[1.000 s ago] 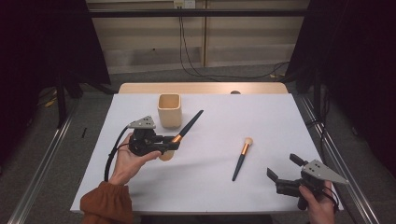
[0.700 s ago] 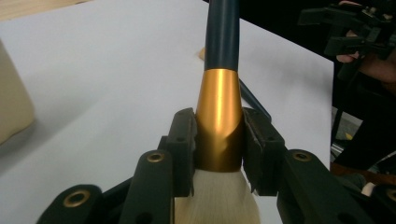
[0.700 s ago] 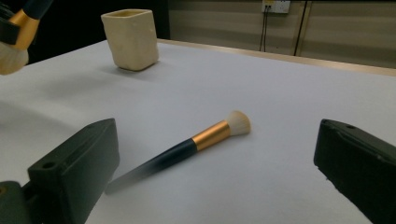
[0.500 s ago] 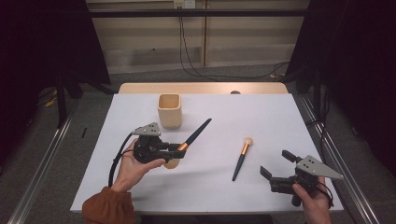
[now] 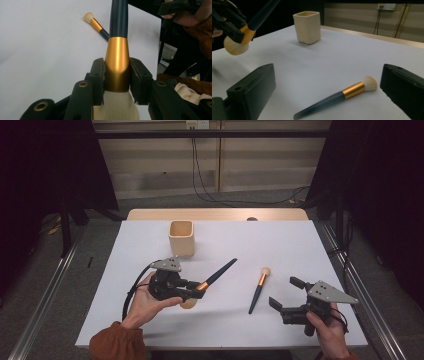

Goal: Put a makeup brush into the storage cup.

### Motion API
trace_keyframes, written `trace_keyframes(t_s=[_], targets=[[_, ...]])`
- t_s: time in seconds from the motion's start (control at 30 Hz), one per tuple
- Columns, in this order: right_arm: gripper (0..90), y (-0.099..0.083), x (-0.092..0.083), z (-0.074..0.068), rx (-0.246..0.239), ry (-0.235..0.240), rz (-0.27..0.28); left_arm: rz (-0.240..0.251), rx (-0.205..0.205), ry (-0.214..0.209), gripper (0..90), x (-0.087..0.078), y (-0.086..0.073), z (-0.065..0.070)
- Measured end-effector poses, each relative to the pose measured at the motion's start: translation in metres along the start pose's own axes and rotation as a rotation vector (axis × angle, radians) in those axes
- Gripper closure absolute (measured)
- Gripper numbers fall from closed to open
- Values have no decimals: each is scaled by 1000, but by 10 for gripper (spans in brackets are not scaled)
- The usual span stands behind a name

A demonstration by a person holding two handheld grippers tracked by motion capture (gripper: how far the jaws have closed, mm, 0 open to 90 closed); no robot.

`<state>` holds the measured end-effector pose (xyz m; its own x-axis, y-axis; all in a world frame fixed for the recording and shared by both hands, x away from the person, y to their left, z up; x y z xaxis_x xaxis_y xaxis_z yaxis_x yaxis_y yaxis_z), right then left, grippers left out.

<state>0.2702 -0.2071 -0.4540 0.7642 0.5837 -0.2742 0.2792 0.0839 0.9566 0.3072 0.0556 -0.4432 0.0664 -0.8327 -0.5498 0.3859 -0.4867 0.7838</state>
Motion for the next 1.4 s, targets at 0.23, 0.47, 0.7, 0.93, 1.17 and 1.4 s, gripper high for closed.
trace_keyframes(t_s=[0.23,0.47,0.7,0.93,1.17,1.4], targets=[[9,8,16,-16,-30,67,-15,-49,29,-20,669,1,2,7],[8,16,31,-29,-68,178,-71,-104,38,-32,669,3,3,12],[5,17,41,-37,-88,261,-163,-166,47,-42,669,4,3,13],[9,16,49,-47,-151,337,-275,-249,92,-47,669,8,4,16],[9,15,52,-51,-170,407,-394,-319,118,-55,668,8,4,17],[14,14,56,-52,-207,476,-512,-392,149,-51,668,11,4,19]])
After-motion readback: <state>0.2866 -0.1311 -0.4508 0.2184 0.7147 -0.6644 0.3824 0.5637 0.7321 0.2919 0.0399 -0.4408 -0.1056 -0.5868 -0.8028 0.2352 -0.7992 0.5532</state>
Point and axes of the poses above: each handheld gripper's, and its own axes: x roughly forward along the jaws, y roughly out of its top, z roughly to its right, the point moved 9 cm from there along x, roughly forward along the jaws
